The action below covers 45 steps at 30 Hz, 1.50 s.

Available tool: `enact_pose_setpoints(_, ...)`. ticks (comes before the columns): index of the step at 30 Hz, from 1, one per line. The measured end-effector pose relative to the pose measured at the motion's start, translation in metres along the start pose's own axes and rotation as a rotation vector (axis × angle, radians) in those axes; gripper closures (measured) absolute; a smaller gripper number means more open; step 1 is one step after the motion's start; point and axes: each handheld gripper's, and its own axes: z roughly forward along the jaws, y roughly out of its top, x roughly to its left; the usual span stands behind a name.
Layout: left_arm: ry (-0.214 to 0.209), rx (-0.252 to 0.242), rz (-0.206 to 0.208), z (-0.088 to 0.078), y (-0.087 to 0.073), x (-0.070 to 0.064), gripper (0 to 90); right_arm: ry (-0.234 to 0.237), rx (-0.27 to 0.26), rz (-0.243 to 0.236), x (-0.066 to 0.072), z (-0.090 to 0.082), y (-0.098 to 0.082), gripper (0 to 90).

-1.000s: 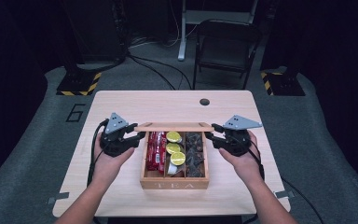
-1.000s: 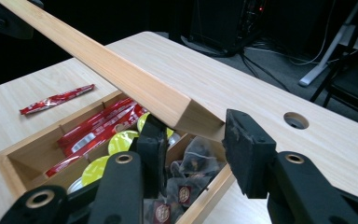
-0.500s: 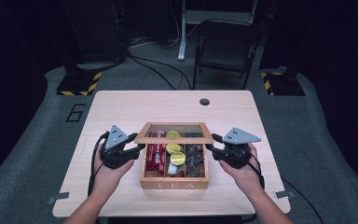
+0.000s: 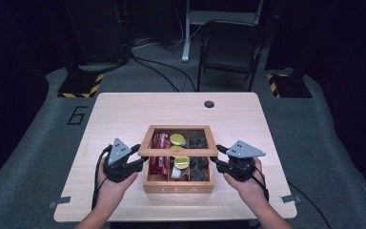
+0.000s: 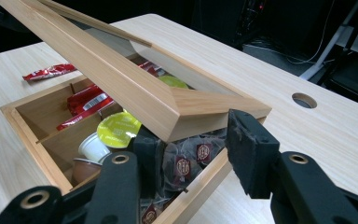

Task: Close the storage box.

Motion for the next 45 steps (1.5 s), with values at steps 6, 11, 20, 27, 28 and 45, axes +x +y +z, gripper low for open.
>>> enact_pose_setpoints(6, -0.007, 0.014, -0.013, -0.001, -0.004, -0.002, 54.3, 0.003, 0.009, 0.003, 0.002, 0.000, -0.005, 57.0)
enact_pose_setpoints(11, -0.009, 0.022, -0.006, 0.000, -0.006, -0.002, 54.3, 0.006, 0.012, 0.006, 0.003, 0.000, -0.008, 57.1)
enact_pose_setpoints(20, -0.015, 0.023, -0.007, 0.000, -0.015, -0.004, 54.3, 0.014, 0.020, 0.004, 0.006, -0.001, -0.014, 57.0)
enact_pose_setpoints(27, -0.033, 0.027, -0.005, -0.001, -0.023, -0.006, 54.0, 0.017, 0.036, 0.000, 0.010, -0.001, -0.021, 56.7)
enact_pose_setpoints(28, -0.037, 0.025, -0.010, -0.001, -0.024, -0.006, 53.6, 0.015, 0.032, 0.011, 0.011, -0.001, -0.022, 56.6)
enact_pose_setpoints(45, -0.035, 0.048, -0.010, 0.000, -0.045, -0.012, 52.4, 0.023, 0.054, -0.014, 0.019, 0.000, -0.040, 55.0)
